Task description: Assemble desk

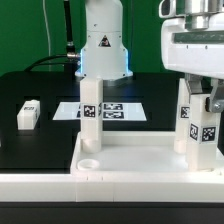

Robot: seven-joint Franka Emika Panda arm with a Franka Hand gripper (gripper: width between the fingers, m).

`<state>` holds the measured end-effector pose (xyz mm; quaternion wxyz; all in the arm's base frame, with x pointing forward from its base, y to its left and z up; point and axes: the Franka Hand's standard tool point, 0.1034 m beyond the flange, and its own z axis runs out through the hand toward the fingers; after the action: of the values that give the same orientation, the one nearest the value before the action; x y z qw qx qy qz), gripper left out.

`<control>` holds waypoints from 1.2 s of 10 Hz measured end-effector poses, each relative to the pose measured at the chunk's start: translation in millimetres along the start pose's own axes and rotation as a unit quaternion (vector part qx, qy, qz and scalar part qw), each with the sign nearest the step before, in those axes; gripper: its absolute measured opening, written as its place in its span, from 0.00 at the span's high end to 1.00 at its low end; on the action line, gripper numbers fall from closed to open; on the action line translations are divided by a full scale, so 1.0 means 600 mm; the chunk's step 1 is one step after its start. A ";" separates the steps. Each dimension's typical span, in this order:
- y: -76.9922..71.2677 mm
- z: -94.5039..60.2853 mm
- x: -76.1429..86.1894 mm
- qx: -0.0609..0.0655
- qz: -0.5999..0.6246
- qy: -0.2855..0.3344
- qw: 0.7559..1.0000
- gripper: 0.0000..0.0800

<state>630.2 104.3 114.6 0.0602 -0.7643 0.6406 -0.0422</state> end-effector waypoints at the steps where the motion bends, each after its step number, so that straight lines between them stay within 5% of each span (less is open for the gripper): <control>1: 0.000 0.000 -0.001 0.000 0.026 -0.001 1.000 0.63; 4: 0.001 0.002 -0.003 -0.001 0.041 -0.001 0.999 0.63; 5: 0.002 0.003 -0.001 -0.006 0.007 -0.002 1.000 0.38; 6: 0.002 0.004 -0.001 -0.007 0.002 -0.002 1.000 0.38; 7: 0.003 0.006 -0.001 -0.008 -0.018 -0.001 1.000 0.22; 12: 0.002 0.011 -0.015 -0.005 -0.225 0.002 0.974 0.19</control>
Offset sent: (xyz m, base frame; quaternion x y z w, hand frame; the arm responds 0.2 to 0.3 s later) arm 0.0000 0.0000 0.0000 0.0000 0.0000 0.0000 1.0000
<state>628.6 113.2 107.9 0.0437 -0.8892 0.4523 -0.0529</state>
